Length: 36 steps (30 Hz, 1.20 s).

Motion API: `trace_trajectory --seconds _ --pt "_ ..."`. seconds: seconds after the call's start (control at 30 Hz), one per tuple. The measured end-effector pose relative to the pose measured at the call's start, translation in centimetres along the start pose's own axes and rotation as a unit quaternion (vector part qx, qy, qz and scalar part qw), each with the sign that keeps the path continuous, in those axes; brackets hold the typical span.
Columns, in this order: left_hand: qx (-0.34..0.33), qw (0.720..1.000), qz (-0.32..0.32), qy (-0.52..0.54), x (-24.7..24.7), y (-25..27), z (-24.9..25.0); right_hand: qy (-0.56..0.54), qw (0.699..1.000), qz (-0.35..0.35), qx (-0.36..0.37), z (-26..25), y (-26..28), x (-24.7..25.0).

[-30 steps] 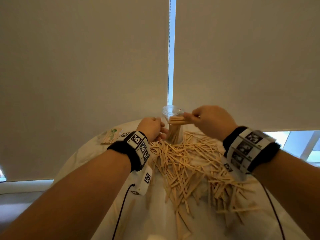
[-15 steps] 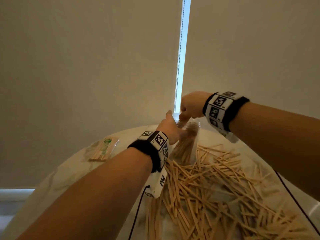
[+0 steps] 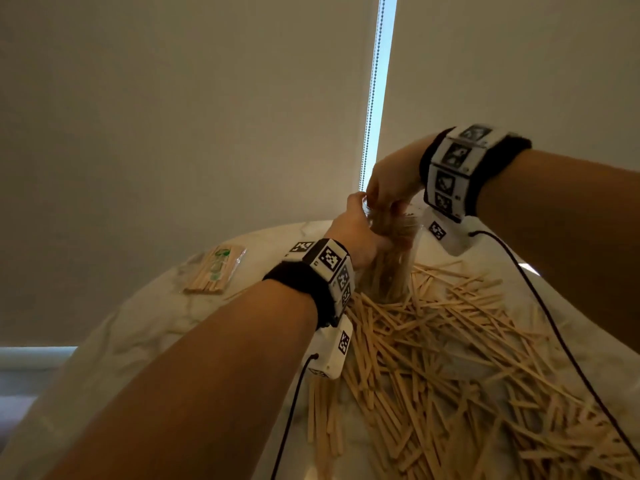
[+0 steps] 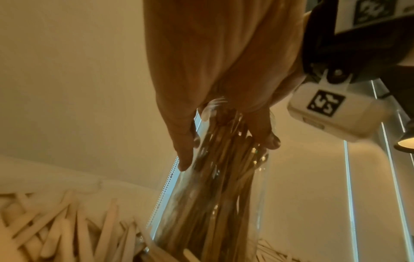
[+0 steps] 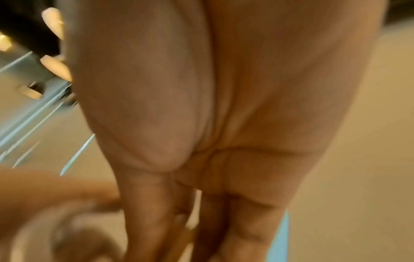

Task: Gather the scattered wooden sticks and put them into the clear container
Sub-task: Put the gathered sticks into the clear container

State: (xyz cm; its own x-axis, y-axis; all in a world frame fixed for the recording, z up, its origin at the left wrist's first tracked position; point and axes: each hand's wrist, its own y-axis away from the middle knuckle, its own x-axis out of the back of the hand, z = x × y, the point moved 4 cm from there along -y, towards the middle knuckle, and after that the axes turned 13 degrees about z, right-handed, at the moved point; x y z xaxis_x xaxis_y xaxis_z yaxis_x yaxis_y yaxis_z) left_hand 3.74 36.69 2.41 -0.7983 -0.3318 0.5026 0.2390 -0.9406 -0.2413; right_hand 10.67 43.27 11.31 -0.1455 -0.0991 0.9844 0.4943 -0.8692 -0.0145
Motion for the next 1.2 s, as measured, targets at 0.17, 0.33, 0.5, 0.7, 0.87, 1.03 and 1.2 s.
trace_trajectory --seconds 0.17,0.33,0.5,0.7,0.87,1.03,1.2 --pt "0.000 1.000 0.010 0.030 0.0 0.6 0.4 -0.105 0.992 0.065 0.002 2.1 2.5 0.3" --pt "0.019 1.000 0.008 -0.008 0.8 2.0 1.1 -0.139 0.971 0.194 0.002 2.9 7.0 2.5" --pt "0.040 0.984 -0.018 -0.170 3.4 6.1 1.0 -0.170 0.967 0.191 0.000 2.8 14.3 1.9" --pt "0.006 0.949 -0.057 -0.309 8.2 15.1 -0.4 -0.179 0.982 0.054 -0.033 3.4 23.6 -3.9" --pt "0.076 0.908 -0.111 -0.398 11.8 22.6 -2.6 -0.149 0.986 0.026 -0.076 5.0 30.1 -7.6" --pt "0.121 0.853 -0.212 -0.462 10.8 29.2 -2.4 -0.087 0.984 0.003 -0.153 7.4 34.2 -10.0" --pt "0.130 0.876 -0.196 -0.421 9.5 30.3 -2.7 -0.130 0.956 -0.090 -0.248 8.0 38.1 -12.4"
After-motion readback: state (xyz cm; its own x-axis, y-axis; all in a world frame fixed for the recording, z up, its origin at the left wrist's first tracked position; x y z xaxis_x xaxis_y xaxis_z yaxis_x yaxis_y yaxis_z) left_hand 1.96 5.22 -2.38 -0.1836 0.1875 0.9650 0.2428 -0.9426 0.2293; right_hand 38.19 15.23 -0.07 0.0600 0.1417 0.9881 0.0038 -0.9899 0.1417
